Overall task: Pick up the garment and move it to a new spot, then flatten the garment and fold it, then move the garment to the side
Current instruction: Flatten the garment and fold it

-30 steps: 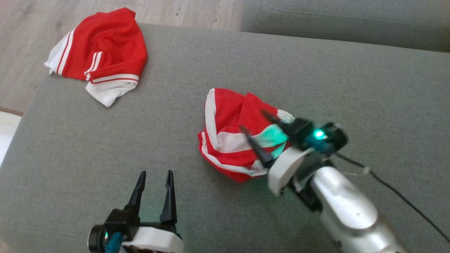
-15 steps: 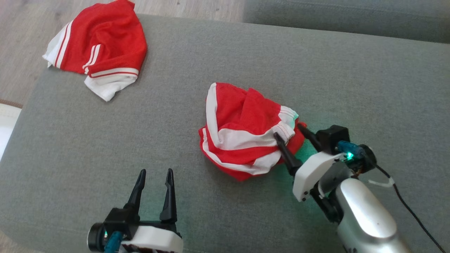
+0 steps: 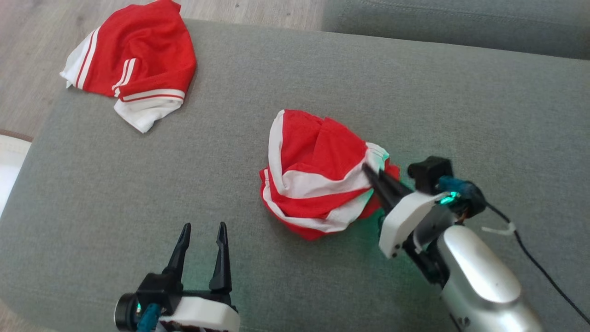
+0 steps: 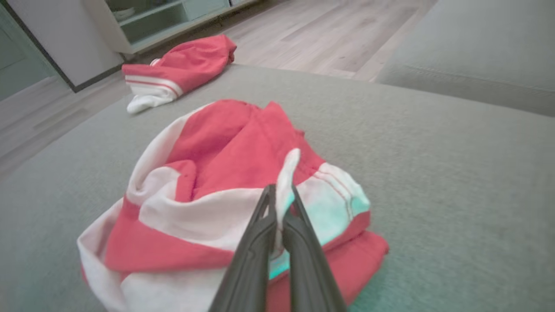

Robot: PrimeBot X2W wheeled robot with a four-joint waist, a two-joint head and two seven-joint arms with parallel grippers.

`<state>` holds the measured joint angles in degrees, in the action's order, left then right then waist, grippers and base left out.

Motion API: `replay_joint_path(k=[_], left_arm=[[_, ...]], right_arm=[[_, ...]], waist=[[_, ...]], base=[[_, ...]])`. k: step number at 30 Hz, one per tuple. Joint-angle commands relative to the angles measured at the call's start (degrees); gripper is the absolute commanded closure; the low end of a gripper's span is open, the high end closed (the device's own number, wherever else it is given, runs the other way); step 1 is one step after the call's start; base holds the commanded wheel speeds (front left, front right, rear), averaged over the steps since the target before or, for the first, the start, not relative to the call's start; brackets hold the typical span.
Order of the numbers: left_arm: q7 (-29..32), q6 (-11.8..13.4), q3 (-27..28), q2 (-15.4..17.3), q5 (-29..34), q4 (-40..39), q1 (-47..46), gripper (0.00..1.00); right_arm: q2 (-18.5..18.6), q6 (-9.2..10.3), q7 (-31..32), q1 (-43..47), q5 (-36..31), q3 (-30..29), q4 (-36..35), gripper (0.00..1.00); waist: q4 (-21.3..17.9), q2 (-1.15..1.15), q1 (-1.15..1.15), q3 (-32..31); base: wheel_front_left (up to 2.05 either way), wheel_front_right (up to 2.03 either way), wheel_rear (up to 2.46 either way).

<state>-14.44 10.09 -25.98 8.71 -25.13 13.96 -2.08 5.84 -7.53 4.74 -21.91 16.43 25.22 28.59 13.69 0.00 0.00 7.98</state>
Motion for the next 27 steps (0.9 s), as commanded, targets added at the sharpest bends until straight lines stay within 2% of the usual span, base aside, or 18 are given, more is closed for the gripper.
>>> replay_joint_path(k=[1,7,11,19,27], left_arm=[[-0.54,0.41,1.81,0.66,0.29,-1.6,-2.07,0.0],[-0.55,0.36,1.59,0.63,0.31,-1.89,-2.09,0.0],[-0.55,0.03,1.06,0.28,0.52,-1.98,-2.73,0.0],[-0.55,-0.65,0.28,-0.69,0.86,-1.44,-3.61,0.0],[-0.55,-0.91,0.92,-1.19,1.42,-1.57,-3.52,0.0]], right_arm=[[-0.5,0.04,-0.94,-2.89,-0.43,0.03,-2.68,1.0],[-0.57,0.04,0.12,-6.21,-2.33,-4.6,-5.56,1.0],[0.44,0.04,1.65,-11.56,-4.47,-8.41,-4.33,1.0],[4.74,0.04,3.67,-21.08,-10.25,-17.67,6.67,1.0],[10.44,0.04,2.44,-22.78,-17.53,-29.01,16.79,1.0]], waist=[[-0.16,0.0,0.0,-0.15],[-0.29,0.0,0.0,-0.01],[0.6,0.0,0.0,0.72],[3.92,0.0,0.0,2.07],[5.17,0.0,0.0,2.86]], base=[[0.0,0.0,0.0],[0.0,0.0,0.0],[0.0,0.0,0.0],[0.0,0.0,0.0],[0.0,0.0,0.0]])
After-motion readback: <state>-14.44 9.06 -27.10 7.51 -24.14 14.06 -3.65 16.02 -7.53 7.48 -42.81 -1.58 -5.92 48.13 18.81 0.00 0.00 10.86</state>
